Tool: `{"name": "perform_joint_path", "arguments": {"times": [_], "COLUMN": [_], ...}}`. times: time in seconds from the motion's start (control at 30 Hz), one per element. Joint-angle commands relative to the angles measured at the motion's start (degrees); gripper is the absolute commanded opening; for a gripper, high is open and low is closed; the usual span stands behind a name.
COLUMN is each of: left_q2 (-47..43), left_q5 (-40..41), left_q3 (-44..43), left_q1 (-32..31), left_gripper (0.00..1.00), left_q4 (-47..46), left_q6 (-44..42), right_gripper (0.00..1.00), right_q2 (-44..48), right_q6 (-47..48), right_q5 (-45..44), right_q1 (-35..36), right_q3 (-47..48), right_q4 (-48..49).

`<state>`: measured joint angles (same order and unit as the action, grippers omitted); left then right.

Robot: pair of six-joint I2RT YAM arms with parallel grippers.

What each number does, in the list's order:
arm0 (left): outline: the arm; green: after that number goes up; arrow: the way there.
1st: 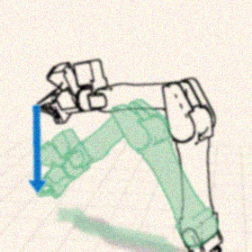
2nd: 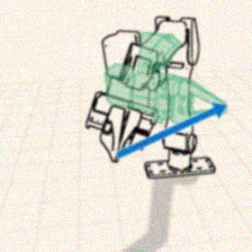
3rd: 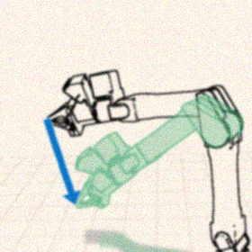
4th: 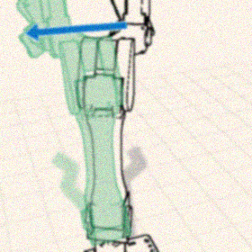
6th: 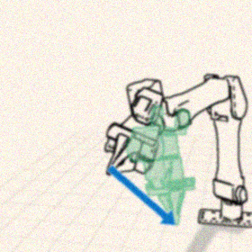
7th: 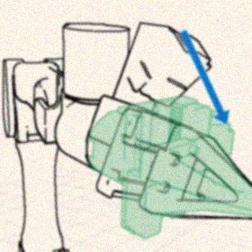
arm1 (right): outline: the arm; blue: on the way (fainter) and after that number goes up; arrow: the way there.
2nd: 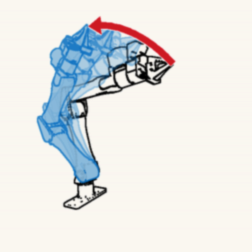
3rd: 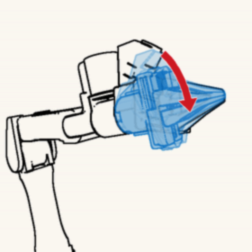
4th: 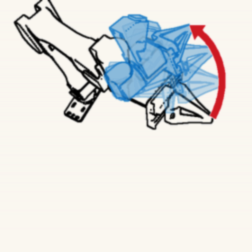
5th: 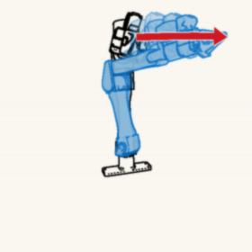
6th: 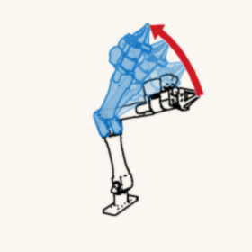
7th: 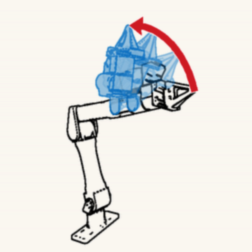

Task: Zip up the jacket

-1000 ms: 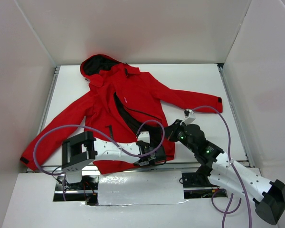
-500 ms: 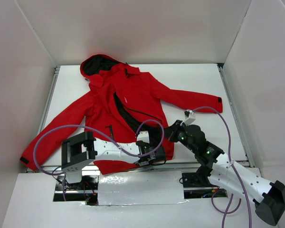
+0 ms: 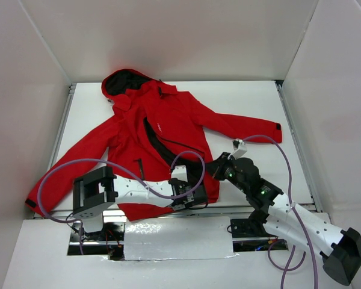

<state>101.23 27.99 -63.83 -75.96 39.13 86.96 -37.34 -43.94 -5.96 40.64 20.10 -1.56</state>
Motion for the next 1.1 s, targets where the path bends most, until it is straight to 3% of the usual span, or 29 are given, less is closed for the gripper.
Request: {"name": "perform_joint_path", "arguments": {"times": [0.0, 0.33, 0.5, 0.63, 0.67, 0.87, 1.07], "left_q2": [-2.26, -4.82, -4.38, -3.59, -3.58, -2.36, 1.16], "left_q5": [2.51, 4.88, 4.36, 2.87, 2.6, 1.54, -0.21], "left_q3": [0.03, 0.02, 0.64, 0.38, 0.38, -1.11, -2.79], "left_q1": [0.03, -0.41, -0.5, -0.5, -0.5, -0.5, -0.5], "left_gripper": [0.26, 0.34, 0.33, 0.55, 0.56, 0.58, 0.53], "left_q4": [2.26, 3.93, 2.18, -0.1, -0.55, -0.64, -0.02], "left_q6": [-0.91, -0.91, -1.53, -3.1, -3.63, -4.08, -4.6], "right_gripper": [0.0, 0.0, 0.0, 0.0, 0.0, 0.0, 0.0], "right_q2": [-0.19, -1.07, -1.07, -0.98, -0.98, -1.24, -1.07], "right_q6": [0.79, 0.88, 0.88, 1.05, 1.05, 1.05, 1.23], "right_q5": [0.07, 0.42, 0.42, 0.24, 0.24, 0.42, 0.33], "right_q1": [-0.48, -0.48, -0.39, -0.56, -0.56, -0.56, -0.65], "right_q3": [0.21, 0.29, 0.29, 0.29, 0.29, 0.47, 0.64], "right_q4": [3.06, 3.41, 3.32, 3.14, 3.06, 3.14, 2.88]}}
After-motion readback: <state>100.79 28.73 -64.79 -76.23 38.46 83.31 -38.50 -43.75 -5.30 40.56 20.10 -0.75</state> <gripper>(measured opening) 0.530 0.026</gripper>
